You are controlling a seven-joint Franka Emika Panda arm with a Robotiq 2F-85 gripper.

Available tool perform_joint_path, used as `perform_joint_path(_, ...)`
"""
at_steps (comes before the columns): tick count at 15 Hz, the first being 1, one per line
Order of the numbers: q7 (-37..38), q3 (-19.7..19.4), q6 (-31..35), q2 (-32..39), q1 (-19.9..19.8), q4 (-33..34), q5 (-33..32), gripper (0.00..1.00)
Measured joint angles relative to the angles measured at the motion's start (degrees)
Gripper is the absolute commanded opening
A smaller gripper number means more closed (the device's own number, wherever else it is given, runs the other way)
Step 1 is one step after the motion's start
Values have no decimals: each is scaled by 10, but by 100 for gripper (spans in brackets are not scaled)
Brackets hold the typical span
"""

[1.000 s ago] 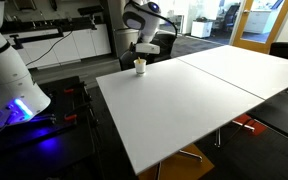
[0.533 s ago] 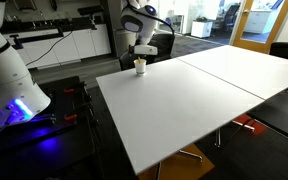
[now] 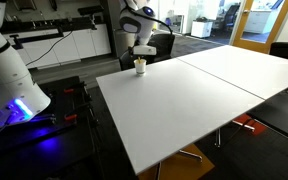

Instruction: Remove the object from the white cup and place it on the table

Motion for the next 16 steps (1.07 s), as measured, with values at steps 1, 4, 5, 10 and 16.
perform_joint_path(1, 0, 1, 7, 2, 0, 1, 0, 53)
perform_joint_path(4, 0, 2, 30, 11, 0, 4, -2, 47)
perform_joint_path(5, 0, 2, 37, 14, 0, 5, -5, 44)
perform_joint_path(10, 4, 11, 62, 37, 0, 13, -27, 36)
perform_joint_path(16, 36, 22, 71, 59, -2, 32, -73, 31)
